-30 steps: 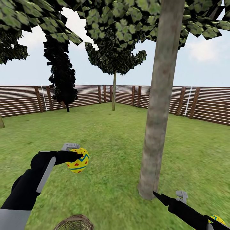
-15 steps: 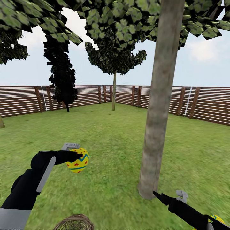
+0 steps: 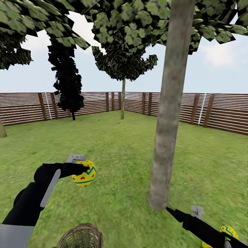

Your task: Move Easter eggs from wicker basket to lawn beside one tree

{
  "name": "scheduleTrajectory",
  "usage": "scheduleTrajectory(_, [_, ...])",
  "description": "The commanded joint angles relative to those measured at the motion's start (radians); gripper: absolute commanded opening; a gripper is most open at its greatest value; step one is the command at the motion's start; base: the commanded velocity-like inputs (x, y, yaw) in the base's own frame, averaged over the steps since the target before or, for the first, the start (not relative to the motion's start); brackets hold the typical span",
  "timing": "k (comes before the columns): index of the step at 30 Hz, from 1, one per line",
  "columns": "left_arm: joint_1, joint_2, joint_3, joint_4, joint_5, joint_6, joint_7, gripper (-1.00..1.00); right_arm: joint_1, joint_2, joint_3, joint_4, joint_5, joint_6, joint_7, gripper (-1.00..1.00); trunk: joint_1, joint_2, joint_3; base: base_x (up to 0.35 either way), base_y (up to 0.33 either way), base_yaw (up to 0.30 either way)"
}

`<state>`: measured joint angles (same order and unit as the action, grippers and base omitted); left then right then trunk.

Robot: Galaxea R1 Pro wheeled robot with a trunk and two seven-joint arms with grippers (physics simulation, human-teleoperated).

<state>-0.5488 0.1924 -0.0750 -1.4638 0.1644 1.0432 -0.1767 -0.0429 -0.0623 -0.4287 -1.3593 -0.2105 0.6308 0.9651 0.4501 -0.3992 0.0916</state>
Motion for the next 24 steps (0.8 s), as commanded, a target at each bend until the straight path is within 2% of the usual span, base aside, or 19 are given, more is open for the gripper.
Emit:
scheduleTrajectory(1, [0.000, -0.003, -0.001, 0.003, 0.003, 0.004, 0.002, -1.00, -0.004, -0.004, -0.001, 0.006, -0.008, 0.001, 0.002, 1.00, 0.000, -0.001, 0.000, -0.232, 0.000, 0.000])
scheduleTrajectory(4, [0.000, -0.006, -0.002, 0.005, 0.003, 0.004, 0.002, -1.00, -0.007, -0.007, -0.001, 0.023, -0.011, -0.016, 0.003, 1.00, 0.000, -0.001, 0.000, -0.249, 0.000, 0.000])
scheduleTrajectory(5, [0.000, -0.006, -0.002, 0.005, 0.003, 0.004, 0.002, -1.00, -0.007, -0.008, -0.001, 0.054, -0.011, -0.062, 0.003, 1.00, 0.000, -0.001, 0.000, -0.261, 0.000, 0.000])
scheduleTrajectory(24, [0.000, -0.007, -0.002, 0.005, 0.003, 0.004, 0.002, -1.00, -0.008, -0.010, -0.002, 0.057, -0.013, -0.062, 0.009, 1.00, 0.000, -0.001, 0.000, -0.294, 0.000, 0.000])
